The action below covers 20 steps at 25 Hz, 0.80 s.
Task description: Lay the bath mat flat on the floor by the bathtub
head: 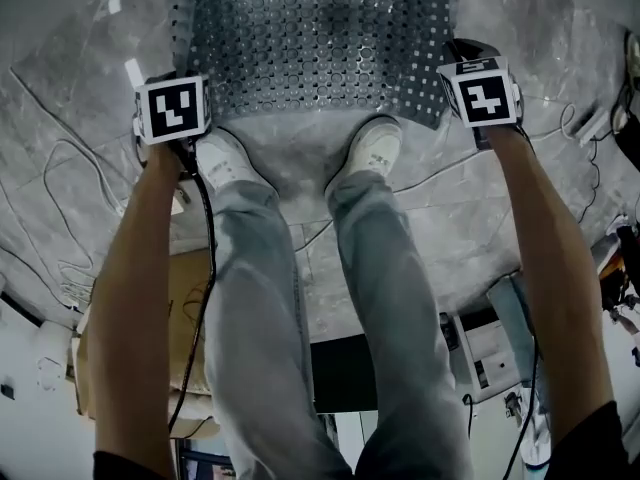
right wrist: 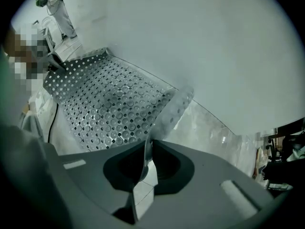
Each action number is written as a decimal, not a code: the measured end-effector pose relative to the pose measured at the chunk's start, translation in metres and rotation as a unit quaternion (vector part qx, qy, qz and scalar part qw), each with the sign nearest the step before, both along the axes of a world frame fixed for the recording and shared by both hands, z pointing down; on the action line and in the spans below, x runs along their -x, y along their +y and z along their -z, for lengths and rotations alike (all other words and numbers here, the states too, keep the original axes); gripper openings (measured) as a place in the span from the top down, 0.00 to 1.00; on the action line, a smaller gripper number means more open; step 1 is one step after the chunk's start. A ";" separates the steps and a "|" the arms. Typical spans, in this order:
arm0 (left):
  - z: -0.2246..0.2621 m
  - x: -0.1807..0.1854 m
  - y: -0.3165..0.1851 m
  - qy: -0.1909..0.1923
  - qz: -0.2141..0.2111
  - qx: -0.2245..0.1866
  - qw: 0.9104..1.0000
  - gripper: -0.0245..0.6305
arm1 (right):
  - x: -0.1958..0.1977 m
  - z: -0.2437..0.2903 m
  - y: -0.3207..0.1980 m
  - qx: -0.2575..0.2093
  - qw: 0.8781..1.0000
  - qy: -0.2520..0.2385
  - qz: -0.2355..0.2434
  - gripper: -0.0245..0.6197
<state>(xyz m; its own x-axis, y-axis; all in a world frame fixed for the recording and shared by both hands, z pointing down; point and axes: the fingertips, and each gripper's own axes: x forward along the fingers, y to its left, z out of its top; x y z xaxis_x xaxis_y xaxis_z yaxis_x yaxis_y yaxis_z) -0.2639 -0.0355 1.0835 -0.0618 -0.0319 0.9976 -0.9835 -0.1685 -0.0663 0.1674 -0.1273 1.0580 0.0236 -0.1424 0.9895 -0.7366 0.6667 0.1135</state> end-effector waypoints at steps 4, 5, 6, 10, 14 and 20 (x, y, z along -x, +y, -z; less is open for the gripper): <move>-0.014 0.013 0.009 -0.012 -0.003 0.014 1.000 0.82 | -0.013 -0.016 0.010 0.013 0.999 0.002 -0.049 0.91; -0.017 0.017 0.010 -0.020 -0.008 0.017 1.000 0.82 | -0.019 -0.020 0.012 0.016 0.997 0.005 -0.069 0.91; -0.022 0.018 0.012 -0.015 -0.008 0.017 1.000 0.82 | -0.025 -0.024 0.013 0.019 0.996 0.008 -0.088 0.91; -0.030 0.023 0.020 0.011 0.017 0.020 1.000 0.81 | -0.032 -0.034 0.020 0.039 0.993 0.017 -0.108 0.87; -0.025 0.034 0.023 0.006 0.029 0.022 0.999 0.80 | -0.042 -0.031 0.025 0.055 0.993 0.034 -0.101 0.82; 0.002 0.038 0.026 0.007 0.050 0.031 0.998 0.78 | -0.050 -0.007 0.022 0.051 0.983 0.032 -0.170 0.79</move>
<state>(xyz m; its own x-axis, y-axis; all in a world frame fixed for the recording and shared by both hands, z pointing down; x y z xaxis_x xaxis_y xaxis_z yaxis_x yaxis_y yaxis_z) -0.3019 -0.0098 1.0811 -0.0474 0.0347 0.9983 -0.9964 -0.0725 -0.0448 0.2174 -0.1057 1.0647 0.1162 -0.0148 0.9931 -0.9128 0.3926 0.1126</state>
